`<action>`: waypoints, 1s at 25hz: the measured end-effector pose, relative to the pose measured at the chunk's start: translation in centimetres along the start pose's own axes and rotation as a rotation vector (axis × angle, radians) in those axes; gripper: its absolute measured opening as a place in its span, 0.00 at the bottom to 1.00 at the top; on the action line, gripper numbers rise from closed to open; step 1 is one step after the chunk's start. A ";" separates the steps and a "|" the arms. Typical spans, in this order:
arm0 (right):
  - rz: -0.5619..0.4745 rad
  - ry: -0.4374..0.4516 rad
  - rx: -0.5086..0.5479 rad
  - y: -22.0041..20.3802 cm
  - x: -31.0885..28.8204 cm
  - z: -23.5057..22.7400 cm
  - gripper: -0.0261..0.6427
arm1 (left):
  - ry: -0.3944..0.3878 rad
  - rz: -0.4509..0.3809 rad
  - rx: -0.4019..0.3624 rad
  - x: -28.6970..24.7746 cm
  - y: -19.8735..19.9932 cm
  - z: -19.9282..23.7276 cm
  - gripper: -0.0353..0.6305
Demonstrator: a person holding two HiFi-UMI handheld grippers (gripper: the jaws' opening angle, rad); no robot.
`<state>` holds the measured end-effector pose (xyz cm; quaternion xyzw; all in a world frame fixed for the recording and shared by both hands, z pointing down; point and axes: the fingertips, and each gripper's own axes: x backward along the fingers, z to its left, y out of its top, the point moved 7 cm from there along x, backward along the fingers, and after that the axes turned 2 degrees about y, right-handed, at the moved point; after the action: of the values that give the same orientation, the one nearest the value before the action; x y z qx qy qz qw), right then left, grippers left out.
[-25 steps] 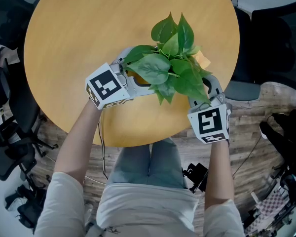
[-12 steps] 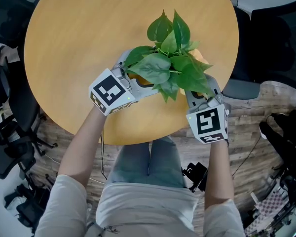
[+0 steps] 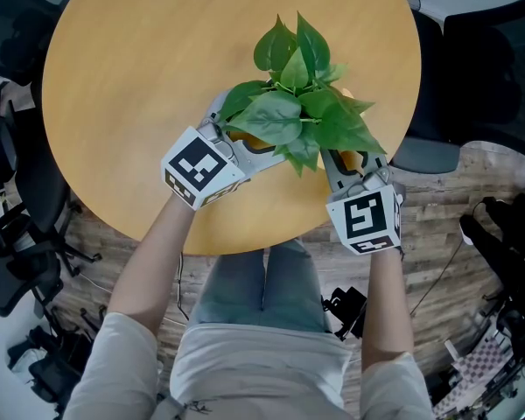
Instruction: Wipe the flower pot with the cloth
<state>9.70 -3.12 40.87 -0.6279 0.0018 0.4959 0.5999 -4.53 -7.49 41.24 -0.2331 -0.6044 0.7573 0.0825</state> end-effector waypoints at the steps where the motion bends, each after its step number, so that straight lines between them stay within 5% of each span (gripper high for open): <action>1: 0.000 0.000 0.000 0.0 0.0 0.1 0.12 | 0.008 0.000 0.002 0.0 0.0 0.0 0.75; 25: -0.001 0.024 0.037 0.5 0.2 1.4 0.12 | 0.218 -0.012 0.070 -0.9 0.3 -0.7 0.75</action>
<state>8.66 -2.05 40.68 -0.6225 0.0179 0.4878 0.6117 -3.39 -7.31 41.03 -0.3076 -0.5665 0.7475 0.1602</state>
